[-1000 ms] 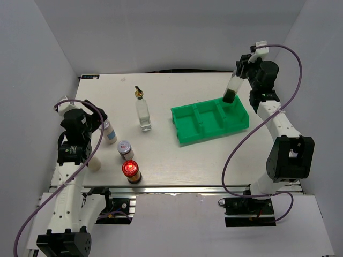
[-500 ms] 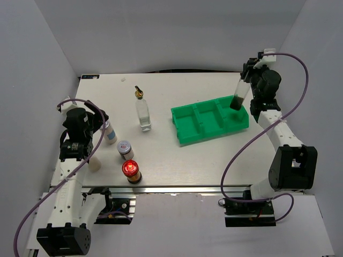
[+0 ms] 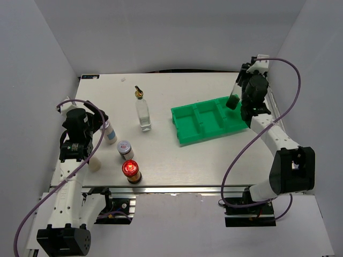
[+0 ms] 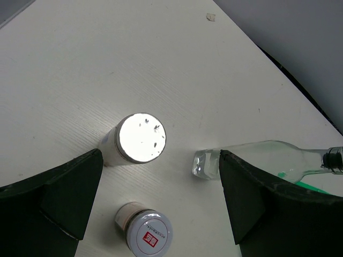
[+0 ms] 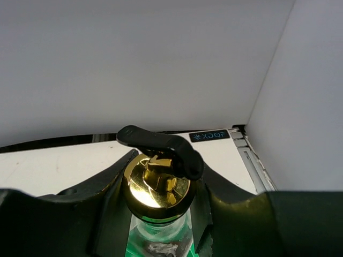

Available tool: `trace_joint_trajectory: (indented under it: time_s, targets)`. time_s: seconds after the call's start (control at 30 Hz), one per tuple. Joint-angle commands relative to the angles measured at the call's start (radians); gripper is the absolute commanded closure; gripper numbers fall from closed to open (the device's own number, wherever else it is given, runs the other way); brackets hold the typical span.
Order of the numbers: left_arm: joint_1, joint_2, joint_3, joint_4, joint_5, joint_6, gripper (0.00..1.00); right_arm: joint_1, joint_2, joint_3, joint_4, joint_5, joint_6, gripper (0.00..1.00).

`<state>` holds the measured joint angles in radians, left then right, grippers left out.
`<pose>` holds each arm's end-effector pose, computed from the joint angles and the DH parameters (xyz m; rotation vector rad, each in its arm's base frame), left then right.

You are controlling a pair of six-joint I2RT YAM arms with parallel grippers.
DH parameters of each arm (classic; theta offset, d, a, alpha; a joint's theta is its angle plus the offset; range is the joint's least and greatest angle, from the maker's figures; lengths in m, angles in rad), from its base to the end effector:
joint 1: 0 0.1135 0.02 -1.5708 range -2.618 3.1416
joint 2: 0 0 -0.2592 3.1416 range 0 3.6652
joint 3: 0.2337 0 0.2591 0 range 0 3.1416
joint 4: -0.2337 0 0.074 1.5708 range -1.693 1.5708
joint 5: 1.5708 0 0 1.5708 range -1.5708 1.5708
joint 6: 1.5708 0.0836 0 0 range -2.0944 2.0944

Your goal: Organize the condiment bottles

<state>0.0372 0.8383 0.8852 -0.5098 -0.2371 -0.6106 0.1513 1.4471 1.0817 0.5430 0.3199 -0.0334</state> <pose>0.2337 0.0283 0.3086 -0.7826 1.8643 -0.1223 0.3953 0.0337 0.3638 0.1376 1.3967 -0.1249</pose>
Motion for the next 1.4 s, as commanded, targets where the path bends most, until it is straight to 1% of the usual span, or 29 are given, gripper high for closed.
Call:
trace_joint_trajectory:
  time_s: [0.0, 0.07, 0.13, 0.27, 0.4, 0.8, 1.03, 1.1, 1.13, 1.2, 1.23, 1.3, 1.33, 1.37]
  targets:
    - [0.001, -0.018, -0.003, -0.003, -0.019, -0.005, 0.02, 0.063, -0.011, 0.006, 0.245, 0.243, -0.025, 1.00]
    - [0.001, -0.018, -0.003, -0.003, -0.021, -0.005, 0.02, 0.083, 0.005, -0.008, 0.303, 0.293, -0.051, 1.00]
    - [0.001, -0.018, -0.005, -0.002, -0.019, -0.005, 0.02, 0.102, 0.027, 0.012, 0.305, 0.335, -0.049, 1.00]
    - [0.001, -0.018, -0.005, -0.004, -0.019, -0.005, 0.02, 0.126, 0.081, 0.035, 0.311, 0.467, -0.054, 1.00]
    - [0.001, -0.019, -0.005, -0.004, -0.021, -0.005, 0.02, 0.143, 0.107, 0.035, 0.344, 0.554, -0.051, 1.00]
    - [0.001, -0.013, -0.006, -0.002, -0.014, -0.005, 0.02, 0.148, 0.197, 0.053, 0.403, 0.622, -0.049, 1.00]
    - [0.001, -0.013, -0.008, -0.001, -0.016, -0.003, 0.02, 0.154, 0.220, 0.061, 0.417, 0.659, -0.026, 1.00]
    - [0.001, -0.013, -0.008, 0.001, -0.014, -0.003, 0.02, 0.159, 0.217, 0.057, 0.420, 0.657, -0.025, 0.95]
    - [0.001, -0.013, -0.006, -0.001, -0.011, -0.003, 0.02, 0.162, 0.214, 0.049, 0.419, 0.656, -0.025, 0.86]
    - [0.001, -0.013, -0.006, 0.001, -0.010, -0.003, 0.02, 0.165, 0.202, 0.041, 0.416, 0.654, -0.025, 0.74]
    - [0.001, -0.013, -0.006, -0.001, -0.008, -0.003, 0.02, 0.166, 0.196, 0.037, 0.414, 0.653, -0.025, 0.61]
    - [0.001, -0.015, -0.006, -0.001, -0.008, -0.003, 0.02, 0.169, 0.177, 0.024, 0.405, 0.650, -0.023, 0.50]
    - [0.001, -0.015, -0.008, -0.001, -0.008, -0.005, 0.02, 0.172, 0.170, 0.018, 0.400, 0.644, -0.023, 0.39]
    - [0.003, -0.013, -0.006, -0.001, -0.008, -0.005, 0.02, 0.171, 0.164, 0.018, 0.394, 0.639, -0.023, 0.32]
